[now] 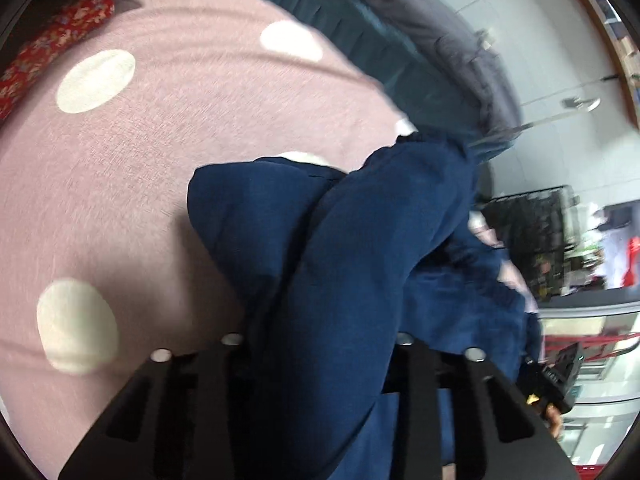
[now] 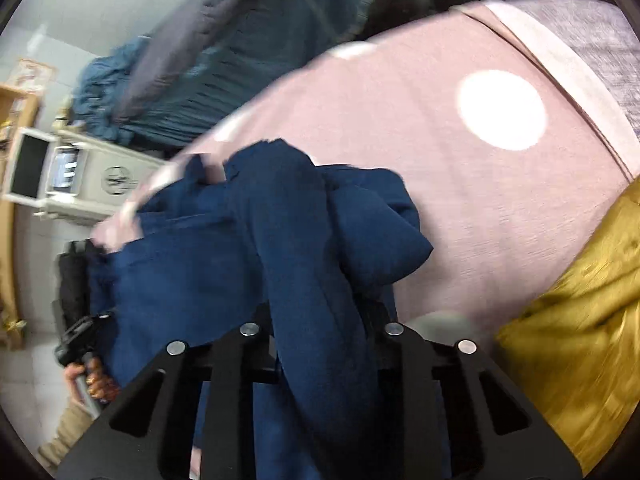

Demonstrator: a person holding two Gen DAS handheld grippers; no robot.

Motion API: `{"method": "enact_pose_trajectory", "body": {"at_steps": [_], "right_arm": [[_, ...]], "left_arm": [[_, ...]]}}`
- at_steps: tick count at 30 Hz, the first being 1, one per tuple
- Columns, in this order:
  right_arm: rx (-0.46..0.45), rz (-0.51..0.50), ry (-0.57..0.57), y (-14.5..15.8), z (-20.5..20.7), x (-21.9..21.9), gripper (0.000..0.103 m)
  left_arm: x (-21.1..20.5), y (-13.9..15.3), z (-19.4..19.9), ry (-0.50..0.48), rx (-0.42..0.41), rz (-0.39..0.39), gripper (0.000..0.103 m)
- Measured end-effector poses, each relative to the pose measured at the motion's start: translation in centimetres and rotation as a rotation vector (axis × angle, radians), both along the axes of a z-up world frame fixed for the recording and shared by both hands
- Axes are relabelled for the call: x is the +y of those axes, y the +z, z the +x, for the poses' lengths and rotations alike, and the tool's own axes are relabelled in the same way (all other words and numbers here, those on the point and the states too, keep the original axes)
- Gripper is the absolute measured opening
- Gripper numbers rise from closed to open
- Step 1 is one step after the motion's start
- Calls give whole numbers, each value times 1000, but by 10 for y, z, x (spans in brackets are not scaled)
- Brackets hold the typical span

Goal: Fold large clothes

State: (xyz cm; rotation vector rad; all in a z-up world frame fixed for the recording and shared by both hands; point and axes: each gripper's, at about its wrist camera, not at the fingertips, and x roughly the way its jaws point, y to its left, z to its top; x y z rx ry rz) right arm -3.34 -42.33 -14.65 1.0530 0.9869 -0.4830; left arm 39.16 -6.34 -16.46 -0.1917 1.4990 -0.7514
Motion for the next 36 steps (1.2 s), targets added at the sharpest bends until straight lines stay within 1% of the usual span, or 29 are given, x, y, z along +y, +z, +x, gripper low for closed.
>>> {"method": "enact_pose_trajectory", "body": {"at_steps": [2,3,4,5,8,11,13,16,17,19,20,21,23,24,25,26,28,31,33,35,36], "right_arm": [[-45,-24,31,28,9,22,24],[-80,-20,32,38,11,30,24],[-139,-9,28,55,11,41,24],[-167,-8,25,66,9,47,23],[-287,4,-2,109,-2,73,22],[-350,26,-47,136,-21,86,22],[-383,19,-87,154,-44,88,21],[-458,2,-154,188,-92,83,21],[-471,-5,-171,195,-104,80,21],[-504,-16,-235,214,-145,71,21],[-514,-24,-264,222,-164,66,21],[-519,-34,-284,228,-178,62,21],[-517,-81,-345,246,-224,52,21],[-516,-98,-364,251,-239,47,21],[-510,-130,-390,261,-265,42,21],[-499,-160,-413,269,-284,36,21],[-477,-208,-459,284,-326,28,21],[-446,-256,-531,298,-378,11,21],[-401,-311,-582,310,-419,-3,21],[-374,-332,-632,315,-457,-21,21],[-360,-340,-658,316,-473,-30,21]], "left_arm": [[5,21,-9,2,-19,-52,26],[6,36,-17,-7,-39,-86,25],[8,50,-25,-17,-54,-115,24],[9,64,-34,-26,-67,-141,24],[12,99,-59,-63,-105,-186,22],[14,142,-89,-93,-171,-235,22],[11,168,-104,-117,-208,-264,22],[-1,203,-126,-182,-258,-309,22],[-8,215,-136,-210,-265,-334,22],[-18,229,-155,-252,-264,-367,22],[-26,233,-161,-272,-263,-377,22],[-41,239,-175,-309,-265,-393,22],[-71,245,-203,-382,-266,-407,22],[-84,246,-214,-412,-257,-415,22],[-104,247,-234,-460,-249,-422,22],[-115,246,-245,-487,-247,-422,22],[-146,244,-282,-572,-229,-427,22],[-199,233,-332,-669,-182,-438,22],[-234,223,-365,-721,-142,-440,22],[-266,210,-380,-744,-98,-429,22],[-286,202,-394,-760,-69,-423,23]]}}
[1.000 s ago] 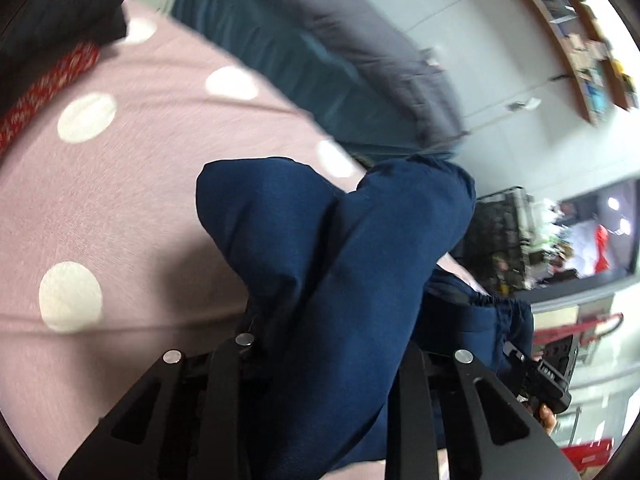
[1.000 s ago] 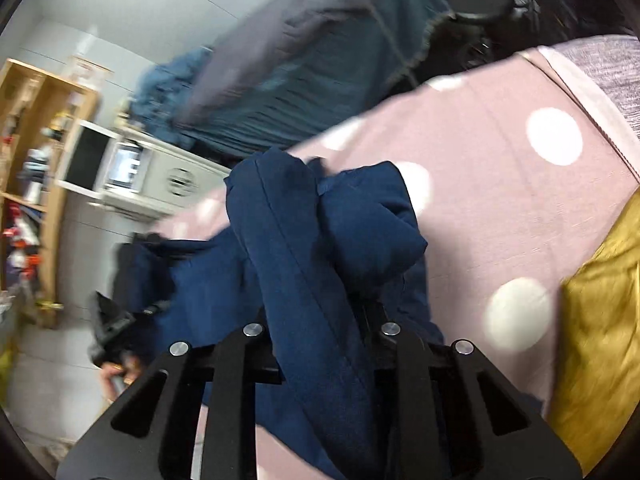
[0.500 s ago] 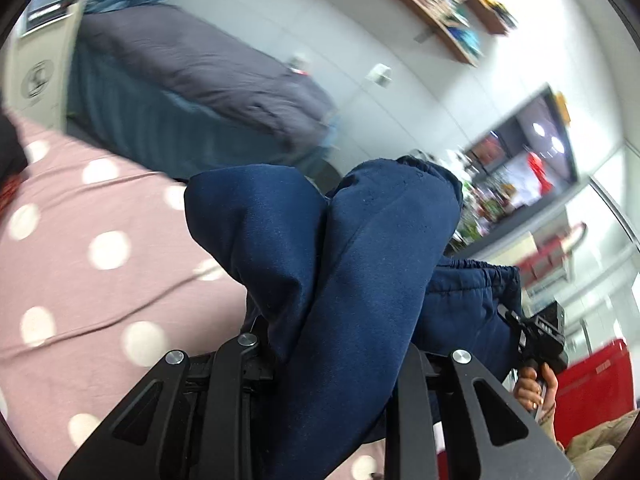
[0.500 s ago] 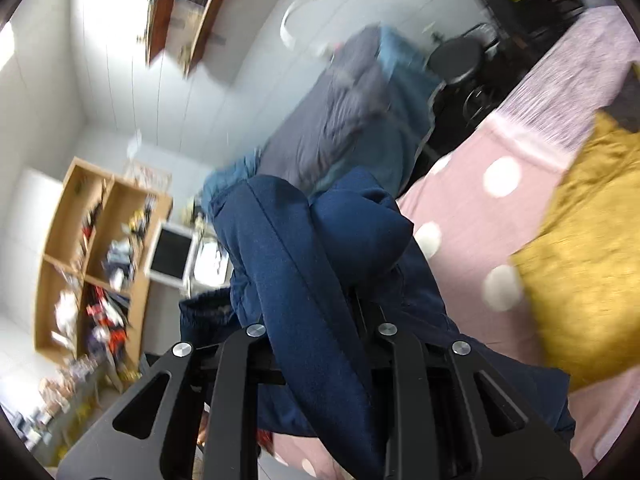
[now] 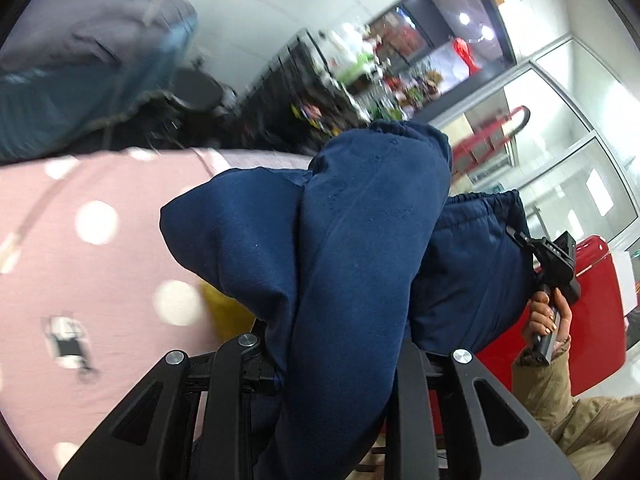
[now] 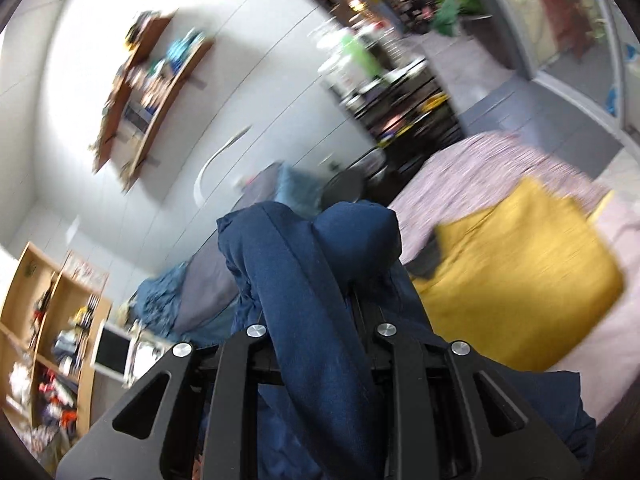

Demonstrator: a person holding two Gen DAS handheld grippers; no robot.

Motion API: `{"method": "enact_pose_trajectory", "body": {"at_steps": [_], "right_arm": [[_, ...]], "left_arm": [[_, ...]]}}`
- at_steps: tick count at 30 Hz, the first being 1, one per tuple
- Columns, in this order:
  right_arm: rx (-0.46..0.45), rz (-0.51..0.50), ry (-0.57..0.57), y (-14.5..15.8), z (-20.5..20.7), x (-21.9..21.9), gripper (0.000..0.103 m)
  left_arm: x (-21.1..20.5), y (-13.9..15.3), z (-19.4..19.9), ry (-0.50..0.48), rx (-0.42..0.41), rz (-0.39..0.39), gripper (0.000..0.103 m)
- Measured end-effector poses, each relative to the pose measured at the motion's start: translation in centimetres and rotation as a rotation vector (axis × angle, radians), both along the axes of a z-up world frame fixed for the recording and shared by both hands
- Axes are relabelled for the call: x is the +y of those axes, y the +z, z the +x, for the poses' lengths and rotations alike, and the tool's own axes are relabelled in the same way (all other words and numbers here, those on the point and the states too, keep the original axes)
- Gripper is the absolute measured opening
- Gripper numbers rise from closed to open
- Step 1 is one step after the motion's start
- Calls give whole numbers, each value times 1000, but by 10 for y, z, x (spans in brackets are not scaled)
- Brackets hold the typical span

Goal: Fold large clothes

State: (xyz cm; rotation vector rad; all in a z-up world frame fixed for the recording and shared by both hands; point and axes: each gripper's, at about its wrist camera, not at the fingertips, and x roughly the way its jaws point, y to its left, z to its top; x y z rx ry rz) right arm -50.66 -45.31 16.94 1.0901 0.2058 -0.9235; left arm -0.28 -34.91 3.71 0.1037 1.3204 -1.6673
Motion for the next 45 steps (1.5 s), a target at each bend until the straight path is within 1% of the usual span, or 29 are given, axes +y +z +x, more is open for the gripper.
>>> {"method": "enact_pose_trajectory", "body": {"at_steps": [2,4,5,6,7,8,9,11,12,14,16,18,20,22,23,25,28,31,32,33,36,37,38,40,41,42,43,44,45], "right_arm": [[45,-6,-45,-1,-30,-19,21],[86,9,-103,-11,-60,-42,21],[83,31,-120,-17,-76,-50,21],[86,46,-136,-24,-88,-58,21],[121,56,-167,-34,-99,-71,21],[138,75,-186,-45,-109,-81,21],[140,102,-197,-59,-116,-89,21],[160,156,-252,-88,-127,-105,21],[164,180,-274,-103,-134,-113,21],[189,202,-306,-125,-145,-123,21],[227,234,-309,-147,-144,-129,25],[283,233,-311,-158,-141,-134,29],[332,222,-303,-163,-135,-137,35],[407,201,-298,-167,-129,-142,51],[418,201,-300,-169,-127,-142,54],[431,206,-307,-173,-129,-144,70],[455,192,-333,-178,-135,-143,82],[480,183,-359,-169,-137,-141,83],[490,153,-378,-158,-137,-135,83],[503,136,-389,-151,-135,-131,83],[600,109,-402,-129,-125,-119,85],[654,75,-385,-120,-118,-111,89],[720,49,-361,-114,-111,-106,90],[850,19,-343,-108,-104,-98,90],[939,28,-357,-104,-102,-92,90],[988,20,-374,-97,-101,-83,90],[989,-9,-368,-92,-99,-75,90],[973,-84,-331,-83,-90,-58,90],[970,-111,-304,-81,-85,-50,90]], "left_arm": [[-32,-16,-19,-26,10,34,23],[-61,-37,-44,-70,2,70,23],[-75,-43,-57,-80,-9,88,23],[-93,-61,-69,-94,-14,134,23],[-99,-76,-74,-103,-16,165,24],[-111,-92,-81,-102,-42,198,24],[-122,-105,-86,-87,-72,236,24],[-133,-130,-83,-63,-96,295,25],[-141,-146,-78,-42,-98,330,28],[-147,-162,-72,-19,-75,359,33],[-155,-175,-69,-9,-78,387,46],[-162,-183,-72,-4,-103,398,53],[-165,-189,-75,4,-126,405,61],[-171,-195,-74,28,-127,425,73],[-173,-198,-71,46,-126,437,76],[-173,-199,-68,66,-113,438,79],[-172,-195,-58,92,-102,436,83],[-169,-191,-49,117,-73,431,83],[-167,-189,-45,131,-56,426,84],[-154,-187,-38,142,-41,425,84],[-146,-179,-30,175,-18,414,84],[-144,-175,-27,190,-38,404,85],[-130,-170,-20,199,-56,401,85],[-120,-163,-11,240,-101,407,86],[-114,-159,-9,255,-119,407,86],[-108,-150,-9,282,-164,398,86],[-105,-142,-11,305,-214,382,86],[-103,-128,-18,316,-279,337,86],[-102,-116,-26,301,-309,285,86]]}}
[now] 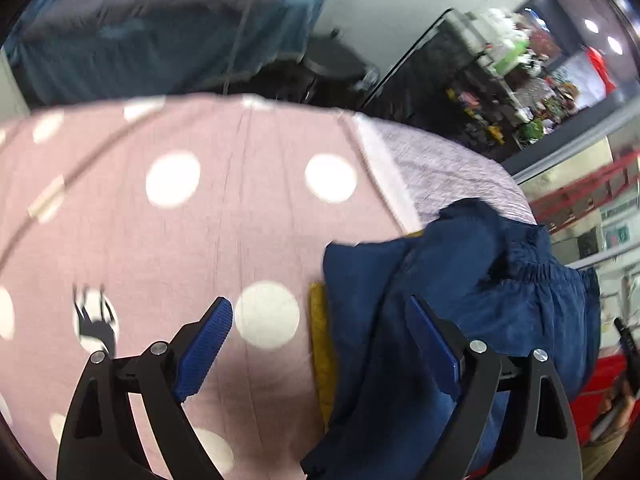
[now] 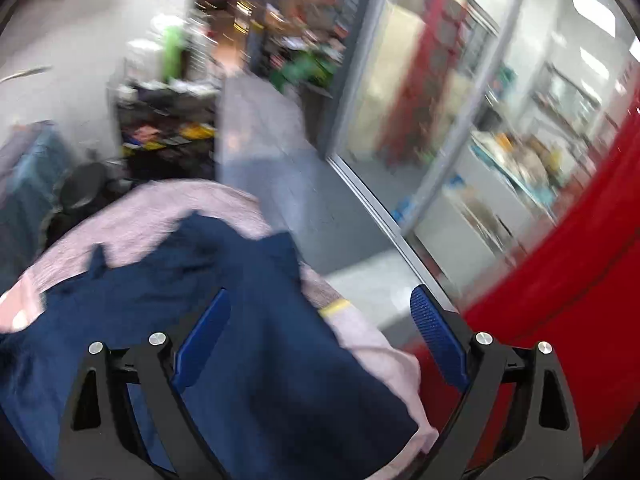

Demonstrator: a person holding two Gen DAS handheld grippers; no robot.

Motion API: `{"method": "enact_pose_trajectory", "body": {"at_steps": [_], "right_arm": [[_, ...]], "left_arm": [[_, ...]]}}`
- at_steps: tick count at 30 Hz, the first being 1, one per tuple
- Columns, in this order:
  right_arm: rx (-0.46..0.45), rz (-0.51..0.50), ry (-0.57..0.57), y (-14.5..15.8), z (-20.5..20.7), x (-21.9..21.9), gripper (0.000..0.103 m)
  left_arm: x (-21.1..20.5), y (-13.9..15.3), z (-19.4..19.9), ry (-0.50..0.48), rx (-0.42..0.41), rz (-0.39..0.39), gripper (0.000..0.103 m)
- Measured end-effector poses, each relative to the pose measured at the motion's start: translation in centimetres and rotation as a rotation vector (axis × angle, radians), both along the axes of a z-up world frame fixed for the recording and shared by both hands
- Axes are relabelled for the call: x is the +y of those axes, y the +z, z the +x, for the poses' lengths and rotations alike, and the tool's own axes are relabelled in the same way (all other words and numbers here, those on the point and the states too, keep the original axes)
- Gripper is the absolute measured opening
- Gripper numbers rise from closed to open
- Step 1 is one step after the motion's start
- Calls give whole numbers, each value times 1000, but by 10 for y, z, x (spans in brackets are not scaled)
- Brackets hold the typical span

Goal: Fold large clothes

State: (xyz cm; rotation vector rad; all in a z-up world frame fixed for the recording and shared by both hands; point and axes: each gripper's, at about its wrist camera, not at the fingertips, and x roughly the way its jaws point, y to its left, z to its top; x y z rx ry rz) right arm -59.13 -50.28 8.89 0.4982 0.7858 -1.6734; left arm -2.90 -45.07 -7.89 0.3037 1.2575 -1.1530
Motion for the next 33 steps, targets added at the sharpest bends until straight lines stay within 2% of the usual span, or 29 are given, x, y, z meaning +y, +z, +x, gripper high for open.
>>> {"method": "enact_pose_trajectory", "body": {"at_steps": [2,4,6,8,10,11,12,15,18,19,21,24,28,33], "right_arm": [[-9,29,106,-3,21,20,90],[-48,67,185,-13,38,37,90],[-67,103,241,-31,56,53,90],[-45,139,258,-46,68,59,90],[-38,176,258,-59,70,63,90],[-34,184,252,-62,68,64,90],[-28,184,241,-64,66,66,90],[-21,191,205,-69,50,64,90],[-106,222,140,-84,25,58,95],[-142,231,129,-88,20,55,96],[-197,243,99,-95,12,46,97],[-183,272,66,-110,15,33,97],[-192,275,-6,-118,15,27,98],[-150,259,-32,-116,22,33,98]], "left_arm": [[0,19,-17,-64,-49,-75,86],[-7,37,-54,-210,-130,-154,86],[-22,42,-87,-361,-191,-173,86],[-41,40,-111,-464,-235,-177,86],[-59,33,-120,-513,-242,-162,87],[-75,27,-120,-516,-250,-135,88],[-87,19,-117,-513,-238,-108,95],[-116,-6,-101,-456,-188,-24,96],[-141,-43,-86,-407,-109,117,97],[-144,-51,-84,-400,-107,145,97],[-146,-62,-84,-413,-98,161,98],[-143,-63,-89,-438,-138,159,98],[-135,-47,-92,-435,-180,154,97],[-109,-16,-101,-391,-317,109,97]]}}
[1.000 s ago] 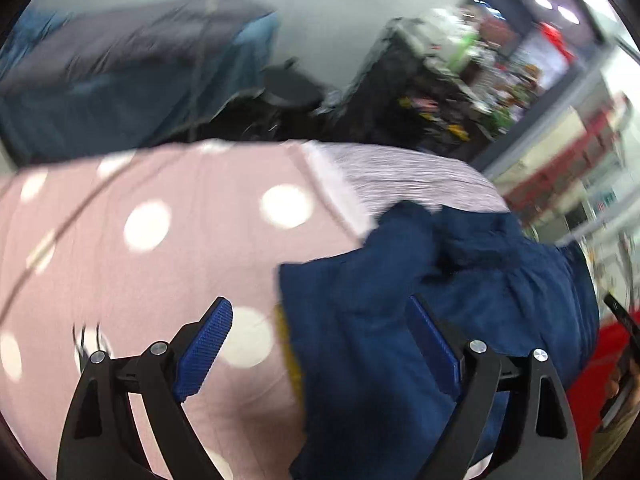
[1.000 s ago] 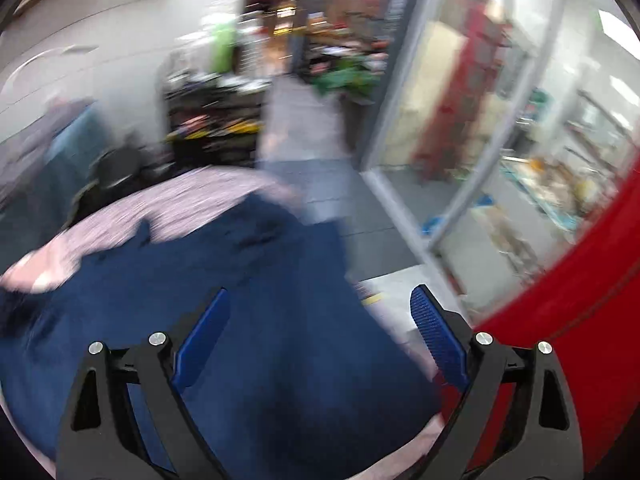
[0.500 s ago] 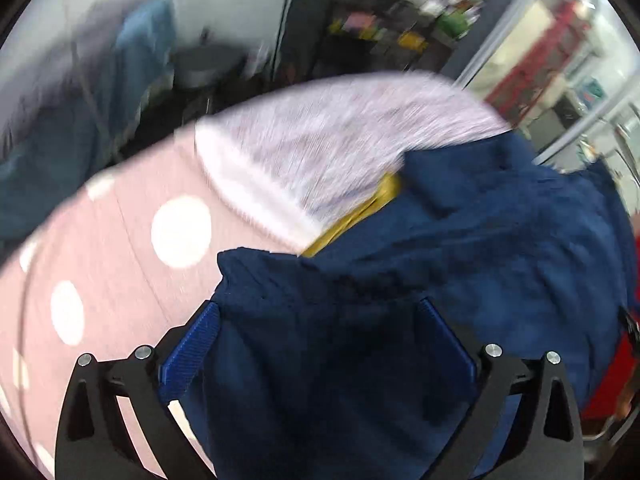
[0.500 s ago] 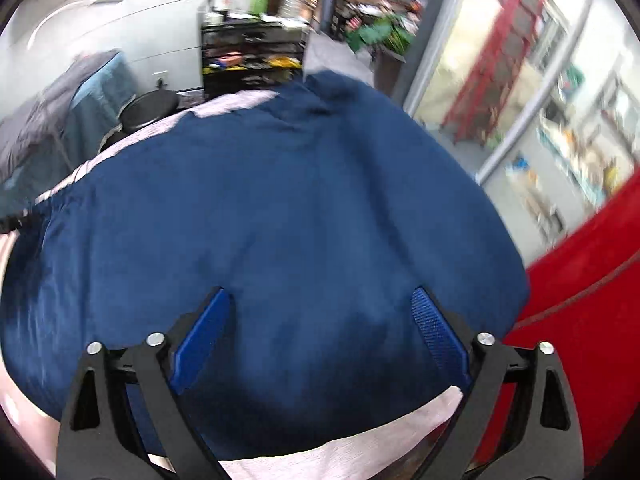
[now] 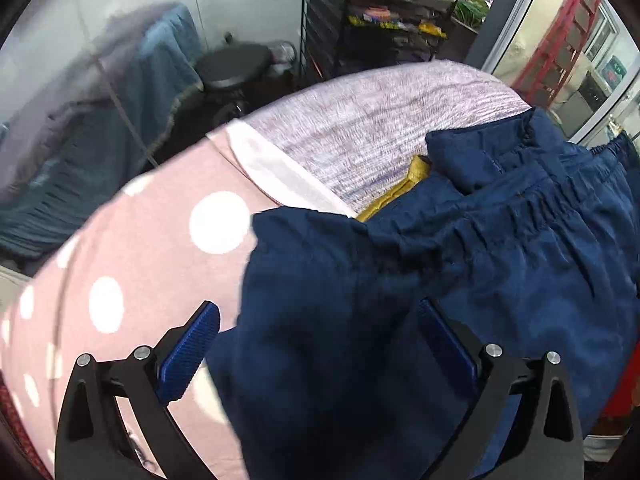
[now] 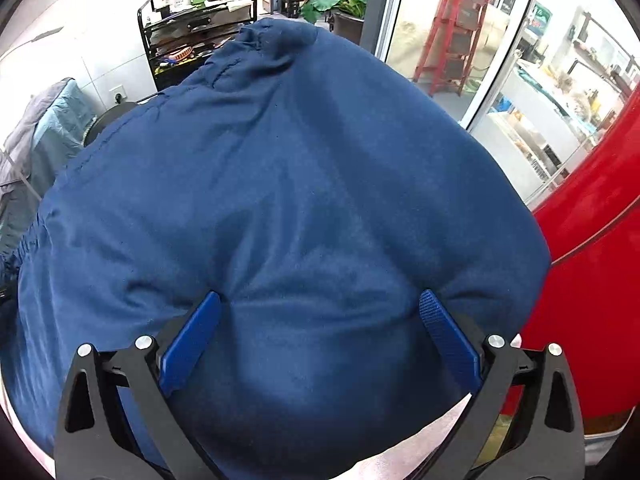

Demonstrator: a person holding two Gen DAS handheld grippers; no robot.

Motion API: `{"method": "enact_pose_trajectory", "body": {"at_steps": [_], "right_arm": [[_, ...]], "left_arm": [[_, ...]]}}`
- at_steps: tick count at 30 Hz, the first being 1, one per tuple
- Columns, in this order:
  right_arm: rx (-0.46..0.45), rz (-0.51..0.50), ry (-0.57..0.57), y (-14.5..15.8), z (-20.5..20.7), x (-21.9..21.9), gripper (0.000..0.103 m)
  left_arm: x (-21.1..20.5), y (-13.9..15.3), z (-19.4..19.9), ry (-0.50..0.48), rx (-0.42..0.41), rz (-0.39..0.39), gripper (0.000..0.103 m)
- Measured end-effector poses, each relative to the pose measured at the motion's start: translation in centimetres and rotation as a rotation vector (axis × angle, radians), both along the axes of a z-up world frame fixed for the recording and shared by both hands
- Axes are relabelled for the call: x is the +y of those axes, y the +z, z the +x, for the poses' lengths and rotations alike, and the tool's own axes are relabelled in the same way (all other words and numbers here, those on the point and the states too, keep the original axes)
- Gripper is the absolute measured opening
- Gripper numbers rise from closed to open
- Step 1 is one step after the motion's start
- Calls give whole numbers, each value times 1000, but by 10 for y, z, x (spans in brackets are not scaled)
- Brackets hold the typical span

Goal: Fold large clothes

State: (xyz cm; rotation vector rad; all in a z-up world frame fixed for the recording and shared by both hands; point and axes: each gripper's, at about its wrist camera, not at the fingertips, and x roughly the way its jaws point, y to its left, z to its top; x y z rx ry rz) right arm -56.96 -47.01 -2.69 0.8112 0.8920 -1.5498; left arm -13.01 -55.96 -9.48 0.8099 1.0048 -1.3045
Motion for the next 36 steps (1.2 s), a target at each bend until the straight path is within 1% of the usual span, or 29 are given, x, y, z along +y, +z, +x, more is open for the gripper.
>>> {"method": "enact_pose_trajectory", "body": {"at_steps": [2,3,5,9,11,15,17,19,22,26,29,31,34,36], "right_arm": [[12,10,-20,5,3,3,97],[12,14,-34,8,3,4,97],[-2,11,-59,16,6,11,97],[-59,27,-74,31,18,32,97],[-66,43,-47,38,29,46,97],[-25,60,23,51,56,69,97],[-30,74,54,56,66,81,97],[-42,96,68,59,72,91,97],[-58,126,96,62,85,105,97],[-39,139,135,68,98,120,97],[-30,135,159,73,106,128,97],[-2,133,175,76,110,131,98],[89,114,201,80,118,137,98],[130,103,212,83,119,139,98]], "left_arm": [[13,14,-5,-9,-31,-37,97],[24,25,-9,-15,-58,-66,97],[36,41,-15,-29,-76,-95,97],[58,70,-25,-47,-57,-123,97],[71,79,-32,-57,-71,-124,97],[95,85,-50,-91,-104,-113,97],[109,86,-57,-101,-105,-103,97],[124,83,-66,-109,-103,-73,97],[136,77,-74,-141,-105,-19,97],[148,76,-89,-181,-144,-7,97],[159,79,-99,-212,-118,-5,97],[162,79,-103,-221,-108,4,97],[167,79,-107,-218,-118,28,97],[169,81,-107,-214,-92,27,97]]}}
